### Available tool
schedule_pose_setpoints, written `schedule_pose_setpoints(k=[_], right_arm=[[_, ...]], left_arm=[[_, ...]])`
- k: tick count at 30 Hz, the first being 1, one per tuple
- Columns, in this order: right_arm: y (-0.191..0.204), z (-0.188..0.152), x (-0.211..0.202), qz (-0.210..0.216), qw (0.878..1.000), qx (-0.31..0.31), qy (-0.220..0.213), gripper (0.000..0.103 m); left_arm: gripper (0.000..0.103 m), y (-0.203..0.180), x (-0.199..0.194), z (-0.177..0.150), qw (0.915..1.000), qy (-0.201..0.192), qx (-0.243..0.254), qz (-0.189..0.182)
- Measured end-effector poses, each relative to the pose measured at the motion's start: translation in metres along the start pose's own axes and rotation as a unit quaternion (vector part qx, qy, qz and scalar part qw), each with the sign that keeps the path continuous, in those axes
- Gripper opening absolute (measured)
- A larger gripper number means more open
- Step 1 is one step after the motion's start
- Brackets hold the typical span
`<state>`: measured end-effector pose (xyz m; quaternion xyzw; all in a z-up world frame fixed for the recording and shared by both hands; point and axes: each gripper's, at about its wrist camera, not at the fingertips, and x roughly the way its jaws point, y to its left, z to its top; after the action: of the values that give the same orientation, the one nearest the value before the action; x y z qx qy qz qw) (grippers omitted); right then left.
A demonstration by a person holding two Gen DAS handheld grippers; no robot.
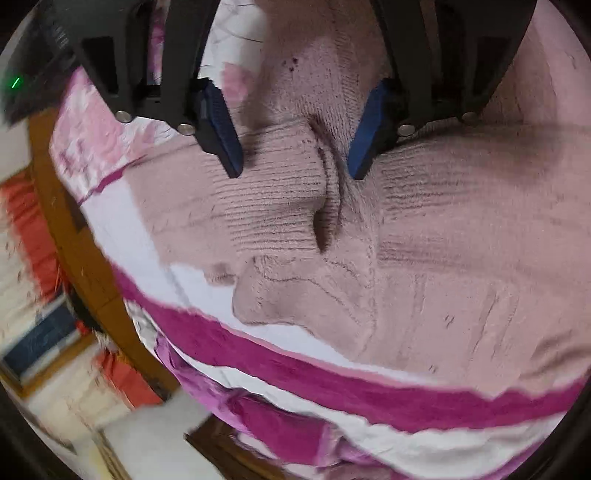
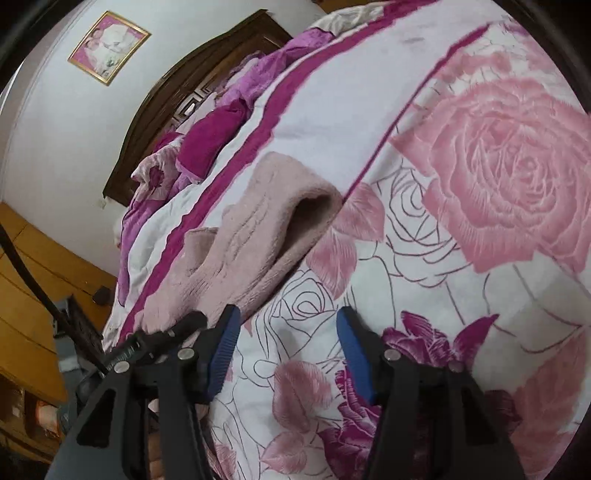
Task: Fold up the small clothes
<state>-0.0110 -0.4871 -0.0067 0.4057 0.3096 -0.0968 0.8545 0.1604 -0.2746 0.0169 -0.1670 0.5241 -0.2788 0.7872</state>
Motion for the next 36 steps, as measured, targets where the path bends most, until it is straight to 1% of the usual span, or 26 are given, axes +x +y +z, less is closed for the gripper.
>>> schedule_pose_setpoints(k=[1, 2, 4, 6, 7, 8, 9, 11, 12, 14, 17, 19, 21, 22, 24, 25, 27, 28, 30, 31, 33, 36], right_arm=[[0.003, -0.002, -0.002, -0.015, 1.0, -0.023, -0.004, 0.058], [0.006, -0.005, -0.002, -0.03, 0.999, -0.042, -0.005, 0.058], [0.011, -0.01, 0.001, -0.053, 0.996, -0.072, -0.003, 0.058], [0.012, -0.009, 0.001, -0.06, 0.995, -0.075, -0.005, 0.058], [0.014, -0.01, 0.001, -0.065, 0.995, -0.077, -0.006, 0.058], [0.015, -0.01, 0.0, -0.067, 0.995, -0.078, -0.006, 0.058], [0.015, -0.01, -0.001, -0.07, 0.994, -0.079, -0.007, 0.058], [0.023, -0.007, 0.006, -0.077, 0.993, -0.084, -0.008, 0.058], [0.026, -0.007, 0.008, -0.08, 0.993, -0.087, -0.009, 0.058], [0.032, -0.003, 0.013, -0.081, 0.993, -0.088, -0.008, 0.058], [0.038, -0.001, 0.016, -0.077, 0.994, -0.08, -0.003, 0.058], [0.046, 0.0, 0.018, -0.07, 0.995, -0.076, 0.006, 0.058], [0.057, 0.0, 0.023, -0.059, 0.995, -0.077, 0.011, 0.058], [0.063, -0.001, 0.025, -0.054, 0.995, -0.078, 0.016, 0.058], [0.074, -0.004, 0.028, -0.046, 0.995, -0.085, 0.029, 0.058], [0.079, -0.004, 0.028, -0.042, 0.994, -0.092, 0.036, 0.058], [0.091, -0.002, 0.026, -0.036, 0.991, -0.121, 0.053, 0.057], [0.098, -0.001, 0.022, -0.033, 0.988, -0.143, 0.056, 0.057], [0.103, 0.003, 0.011, -0.029, 0.986, -0.159, 0.047, 0.057], [0.102, 0.007, 0.006, -0.023, 0.987, -0.151, 0.044, 0.058], [0.096, 0.014, -0.001, -0.008, 0.992, -0.122, 0.04, 0.058], [0.091, 0.022, -0.002, -0.015, 0.995, -0.092, 0.038, 0.058]], left_arm=[[0.016, 0.003, 0.0, 0.0, 0.9997, 0.006, -0.016, -0.019], [0.009, 0.006, 0.002, 0.003, 0.999, 0.018, -0.028, -0.03], [0.0, 0.008, 0.007, 0.007, 0.9982, 0.032, -0.043, -0.026], [0.0, 0.015, 0.009, 0.012, 0.9952, 0.046, -0.079, -0.036], [0.0, 0.015, 0.008, 0.013, 0.9945, 0.045, -0.09, -0.028], [0.0, 0.011, 0.004, 0.014, 0.9953, 0.044, -0.086, -0.008], [0.0, 0.005, 0.0, 0.014, 0.9965, 0.043, -0.071, 0.008], [0.0, -0.011, -0.016, 0.017, 0.9976, 0.031, -0.026, 0.055], [0.0, -0.016, -0.023, 0.019, 0.9972, 0.028, -0.013, 0.067], [0.0, -0.024, -0.045, 0.026, 0.9969, 0.014, 0.01, 0.077], [0.0, -0.024, -0.081, 0.043, 0.9975, -0.012, 0.02, 0.067], [0.0, -0.01, -0.112, 0.055, 0.9964, -0.036, 0.036, 0.068], [0.0, -0.001, -0.128, 0.065, 0.9941, -0.053, 0.044, 0.084], [0.0, 0.012, -0.142, 0.071, 0.9931, -0.061, 0.039, 0.093], [0.0, 0.033, -0.158, 0.078, 0.992, -0.068, 0.028, 0.102], [0.0, 0.05, -0.169, 0.082, 0.9909, -0.074, 0.018, 0.11], [0.0, 0.072, -0.179, 0.086, 0.9896, -0.076, 0.009, 0.122], [0.0, 0.089, -0.188, 0.089, 0.9882, -0.078, 0.0, 0.132], [0.0, 0.109, -0.196, 0.089, 0.9873, -0.084, -0.013, 0.134], [0.0, 0.126, -0.204, 0.09, 0.9867, -0.088, -0.029, 0.133], [0.0, 0.149, -0.214, 0.088, 0.9863, -0.091, -0.049, 0.128], [0.0, 0.18, -0.228, 0.084, 0.9842, -0.092, -0.08, 0.128]])
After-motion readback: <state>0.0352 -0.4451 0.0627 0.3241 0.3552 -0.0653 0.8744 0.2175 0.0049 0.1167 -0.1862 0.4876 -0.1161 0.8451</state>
